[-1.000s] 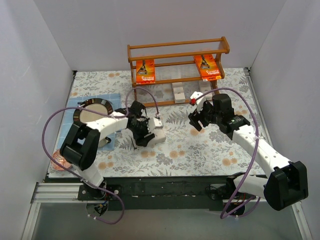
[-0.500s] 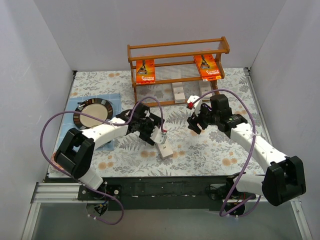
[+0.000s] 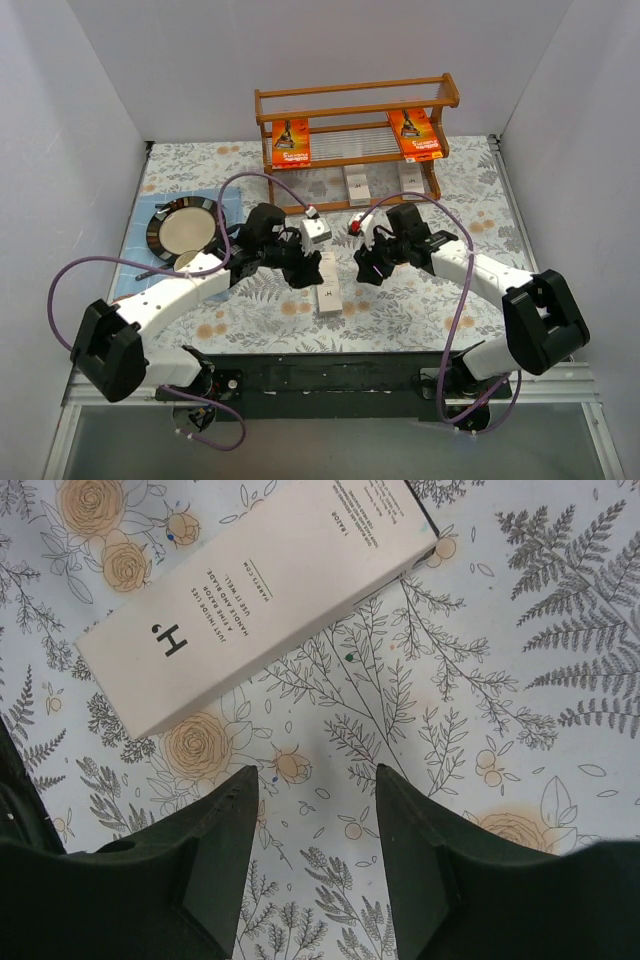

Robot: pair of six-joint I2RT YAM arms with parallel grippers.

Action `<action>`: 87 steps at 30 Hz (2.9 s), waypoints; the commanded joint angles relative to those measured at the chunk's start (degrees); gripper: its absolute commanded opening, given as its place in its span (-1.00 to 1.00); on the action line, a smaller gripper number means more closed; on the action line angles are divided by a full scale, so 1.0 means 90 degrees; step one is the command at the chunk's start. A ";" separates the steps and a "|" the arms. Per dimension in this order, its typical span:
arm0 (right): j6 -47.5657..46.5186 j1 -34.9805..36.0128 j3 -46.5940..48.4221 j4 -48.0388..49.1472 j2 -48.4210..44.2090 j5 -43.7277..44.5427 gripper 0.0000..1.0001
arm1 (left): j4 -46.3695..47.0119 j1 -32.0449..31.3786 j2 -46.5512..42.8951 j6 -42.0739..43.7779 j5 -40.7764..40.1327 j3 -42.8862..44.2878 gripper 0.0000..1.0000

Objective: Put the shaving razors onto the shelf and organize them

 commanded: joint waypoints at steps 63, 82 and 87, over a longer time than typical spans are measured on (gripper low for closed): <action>0.1367 -0.1833 -0.1799 0.0921 -0.1841 0.0896 -0.06 | 0.0068 -0.1201 0.1558 -0.4858 -0.3561 -0.0502 0.17; 0.1065 -0.1931 -0.0833 0.0843 -0.0952 0.1023 -0.06 | 0.0664 0.1113 0.0552 -0.4310 -0.3767 -0.0307 -0.11; 0.1016 -0.1931 -0.0618 0.0804 -0.0708 0.1033 -0.06 | 0.0752 0.1251 0.0406 -0.4417 -0.3347 -0.0160 -0.30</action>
